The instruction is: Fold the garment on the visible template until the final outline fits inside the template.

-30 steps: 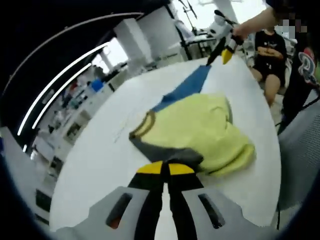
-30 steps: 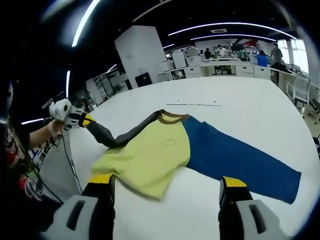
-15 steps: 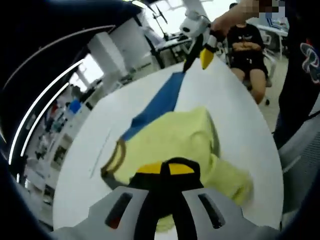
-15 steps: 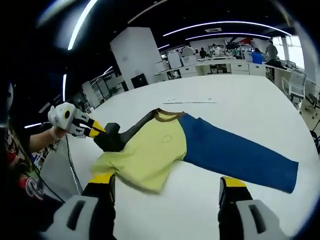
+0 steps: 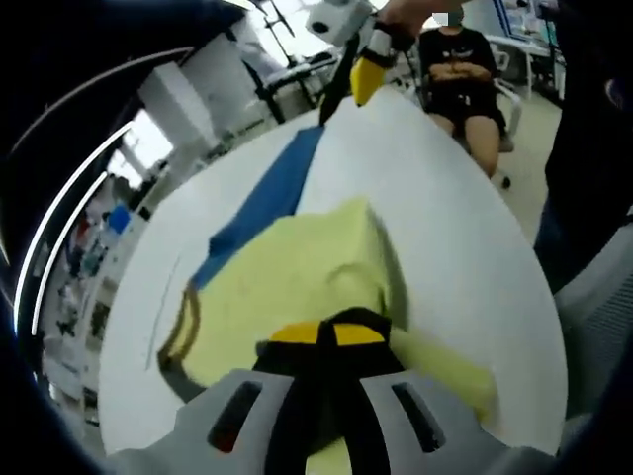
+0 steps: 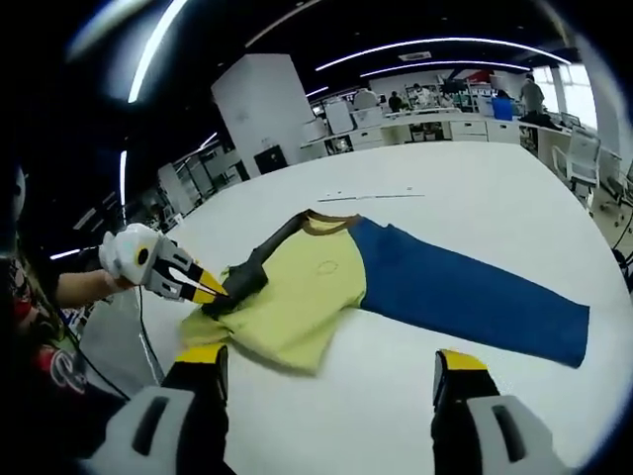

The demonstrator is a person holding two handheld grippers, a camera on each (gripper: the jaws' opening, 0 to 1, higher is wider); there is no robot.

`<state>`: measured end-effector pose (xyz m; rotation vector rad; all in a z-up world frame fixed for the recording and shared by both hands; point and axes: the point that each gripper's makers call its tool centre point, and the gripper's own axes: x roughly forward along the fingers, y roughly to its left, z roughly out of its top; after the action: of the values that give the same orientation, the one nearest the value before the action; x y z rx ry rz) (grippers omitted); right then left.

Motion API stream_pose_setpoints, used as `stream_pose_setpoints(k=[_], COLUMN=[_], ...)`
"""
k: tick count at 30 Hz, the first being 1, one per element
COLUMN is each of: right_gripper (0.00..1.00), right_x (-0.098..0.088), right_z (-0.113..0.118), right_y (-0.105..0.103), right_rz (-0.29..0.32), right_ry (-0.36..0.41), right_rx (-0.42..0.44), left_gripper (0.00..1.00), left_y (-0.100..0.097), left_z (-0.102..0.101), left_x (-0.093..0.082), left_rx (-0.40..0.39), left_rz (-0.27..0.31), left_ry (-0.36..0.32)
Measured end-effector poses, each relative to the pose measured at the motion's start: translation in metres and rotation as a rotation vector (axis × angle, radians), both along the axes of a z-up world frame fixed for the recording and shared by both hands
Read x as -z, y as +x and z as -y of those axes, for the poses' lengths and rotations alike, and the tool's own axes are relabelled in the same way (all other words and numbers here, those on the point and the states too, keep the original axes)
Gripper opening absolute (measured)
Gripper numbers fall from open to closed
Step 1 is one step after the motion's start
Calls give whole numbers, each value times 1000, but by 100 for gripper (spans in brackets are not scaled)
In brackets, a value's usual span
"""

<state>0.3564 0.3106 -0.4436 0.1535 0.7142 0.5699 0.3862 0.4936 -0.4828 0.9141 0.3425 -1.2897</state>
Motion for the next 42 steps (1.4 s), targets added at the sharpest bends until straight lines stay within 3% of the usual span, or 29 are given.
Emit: stream_pose_setpoints(k=[4,8,10,13,16,18,23,29,33,39,42], right_gripper=[85,85,85,85,85,85,85,85,85,85,85], right_x=[2,4,5,6,6,6,4,3,6,9,9], right_z=[0,-2,-3,-5,-5,-5,-2,-1,-1,0,2], right_y=[0,1,0,-1,-2,-3,-4,-5,-8,-12,-13], right_rz=[-5,-8,-11,-11,-13,-14,-10,-8,-16,-27,-29], right_ry=[1,2,3,6,2,3,5,10,12,19,22], right_rx=[1,1,0,-4,-7,-5,4,9,13,23,30], left_gripper=[1,22,28,26,28,28,25,21,19,12,14], left_y=[1,-1,-1,2,13,23,44,62,67,72,74], left_z=[-2,-1,-2,-4,-10,-15,-27,-40,-40,-36,-36], left_x=[0,-4,-8,-11,-11,-13,-15,2,9,23,30], left_rx=[-20,-29,-39,-66,-189,-258,-380,-475,-523,-517,-523], left_rz=[-20,-17,-16,-43,-169,-224,-287,-342,-407,-427,-435], left_ry=[-16,-40,-59,-89,-163,-210,-282,-269,-299,-267,-245])
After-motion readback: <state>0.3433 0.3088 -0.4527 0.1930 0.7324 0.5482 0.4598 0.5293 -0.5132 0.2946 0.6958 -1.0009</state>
